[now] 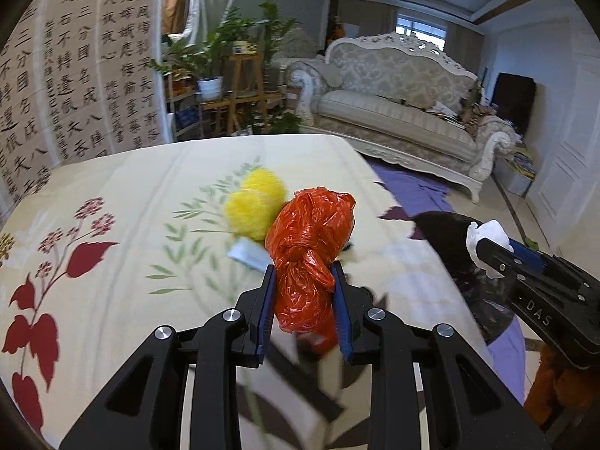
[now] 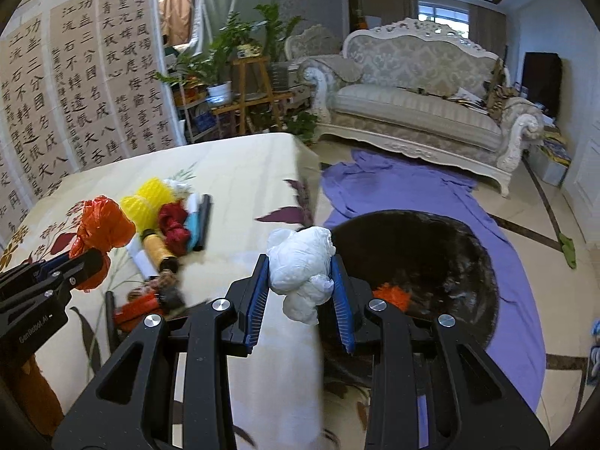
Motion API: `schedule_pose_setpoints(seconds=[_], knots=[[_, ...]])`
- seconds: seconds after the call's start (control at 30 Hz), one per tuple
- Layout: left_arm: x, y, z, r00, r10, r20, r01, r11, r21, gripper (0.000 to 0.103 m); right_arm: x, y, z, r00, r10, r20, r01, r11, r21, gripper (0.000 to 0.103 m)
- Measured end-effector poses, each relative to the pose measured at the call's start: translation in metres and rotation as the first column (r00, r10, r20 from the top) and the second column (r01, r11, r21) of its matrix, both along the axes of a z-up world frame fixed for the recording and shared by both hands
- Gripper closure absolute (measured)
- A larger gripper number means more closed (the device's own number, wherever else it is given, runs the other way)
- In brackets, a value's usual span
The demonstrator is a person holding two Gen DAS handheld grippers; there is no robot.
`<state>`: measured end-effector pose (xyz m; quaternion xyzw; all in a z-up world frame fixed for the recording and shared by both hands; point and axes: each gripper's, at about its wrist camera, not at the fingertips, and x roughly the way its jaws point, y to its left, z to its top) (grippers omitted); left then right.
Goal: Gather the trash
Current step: 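Carry the white cloth and red bag in both grippers over the trash bin, then open both grippers to drop the white cloth and red bag into the bin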
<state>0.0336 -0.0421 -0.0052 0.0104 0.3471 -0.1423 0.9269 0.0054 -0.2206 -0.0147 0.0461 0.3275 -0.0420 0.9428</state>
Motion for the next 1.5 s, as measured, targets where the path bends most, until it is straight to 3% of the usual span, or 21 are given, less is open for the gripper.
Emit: schedule_pose_setpoints(seconds=[0.53, 1.07, 1.17, 1.2, 1.27, 1.5], knots=[[0.021, -0.093, -0.005, 0.984, -0.176, 0.008, 0.176, 0.984, 0.024, 0.074, 0.002, -0.071, -0.016, 0.990, -0.140, -0.018, 0.140, 0.990, 0.006, 0.071], [0.044, -0.152, -0.025, 0.974, -0.226, -0.014, 0.226, 0.971, 0.082, 0.074, 0.020, -0.110, -0.032, 0.985, -0.172, -0.036, 0.173, 0.985, 0.029, 0.071], [0.045, -0.155, -0.029, 0.975, -0.222, -0.026, 0.223, 0.971, 0.088, 0.068, 0.022, -0.115, -0.034, 0.984, -0.174, -0.040, 0.175, 0.984, 0.035, 0.068], [0.046, -0.154, -0.030, 0.976, -0.217, -0.028, 0.219, 0.972, 0.086, 0.064, 0.022, -0.116, -0.035, 0.983, -0.177, -0.041, 0.178, 0.983, 0.035, 0.063], [0.046, -0.153, -0.030, 0.978, -0.207, -0.026, 0.208, 0.975, 0.077, 0.051, 0.021, -0.119, -0.035, 0.981, -0.190, -0.036, 0.191, 0.981, 0.036, 0.060], [0.047, -0.145, -0.027, 0.982, -0.185, -0.032, 0.187, 0.980, 0.074, 0.044, 0.016, -0.126, -0.033, 0.976, -0.216, -0.035, 0.218, 0.975, 0.050, 0.059]])
